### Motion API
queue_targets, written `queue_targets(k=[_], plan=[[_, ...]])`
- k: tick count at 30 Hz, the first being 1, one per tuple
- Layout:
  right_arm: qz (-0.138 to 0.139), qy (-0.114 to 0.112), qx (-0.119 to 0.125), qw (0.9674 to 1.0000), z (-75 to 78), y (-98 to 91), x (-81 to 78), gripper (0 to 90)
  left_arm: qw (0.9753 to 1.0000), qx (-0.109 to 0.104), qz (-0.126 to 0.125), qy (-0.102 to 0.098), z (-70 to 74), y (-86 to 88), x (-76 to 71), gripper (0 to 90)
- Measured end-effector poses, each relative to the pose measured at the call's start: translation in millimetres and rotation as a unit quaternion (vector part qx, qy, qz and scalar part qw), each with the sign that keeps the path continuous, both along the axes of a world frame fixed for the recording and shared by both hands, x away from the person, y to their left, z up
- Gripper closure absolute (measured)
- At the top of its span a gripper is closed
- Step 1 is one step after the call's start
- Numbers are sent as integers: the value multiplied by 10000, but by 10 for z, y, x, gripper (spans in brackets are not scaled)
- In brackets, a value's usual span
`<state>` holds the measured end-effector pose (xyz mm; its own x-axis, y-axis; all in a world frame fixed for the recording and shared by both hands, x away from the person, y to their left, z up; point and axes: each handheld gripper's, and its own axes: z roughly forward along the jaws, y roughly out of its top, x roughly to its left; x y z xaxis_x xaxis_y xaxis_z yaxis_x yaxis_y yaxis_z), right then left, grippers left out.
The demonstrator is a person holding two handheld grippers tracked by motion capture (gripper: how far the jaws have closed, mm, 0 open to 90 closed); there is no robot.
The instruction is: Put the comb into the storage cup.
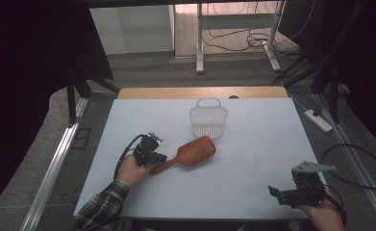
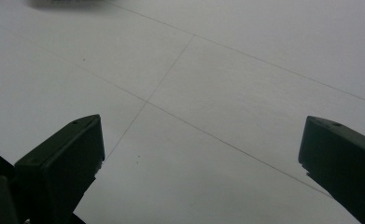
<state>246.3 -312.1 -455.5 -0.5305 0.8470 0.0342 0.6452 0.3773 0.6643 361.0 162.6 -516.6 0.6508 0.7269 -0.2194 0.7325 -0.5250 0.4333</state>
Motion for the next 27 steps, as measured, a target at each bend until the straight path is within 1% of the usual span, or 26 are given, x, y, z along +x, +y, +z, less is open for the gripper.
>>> queue_targets(k=[3, 4, 7, 18, 23, 25, 27], plan=[[2, 2, -1, 10000, 0, 0, 0, 2, 10000, 22, -41, 28, -4, -19, -31, 890], [4, -1, -4, 10000, 0, 1, 0, 2, 10000, 50, -74, 39, -4, -40, -69, 890], [6, -2, -5, 10000, 0, 2, -1, 2, 9999, 46, -89, 39, -2, -50, -95, 890], [15, 1, -13, 10000, 0, 5, 0, 3, 9999, 20, -81, 100, 10, -87, -229, 890], [15, 7, -18, 10000, -1, 5, 1, 3, 9999, 40, -96, 132, 8, -104, -256, 890], [16, 6, -24, 10000, -1, 7, 2, 3, 9999, -1, -65, 128, 17, -93, -253, 890], [17, 4, -23, 10000, -1, 7, 1, 3, 10000, -29, -26, 67, 35, -75, -252, 890]])
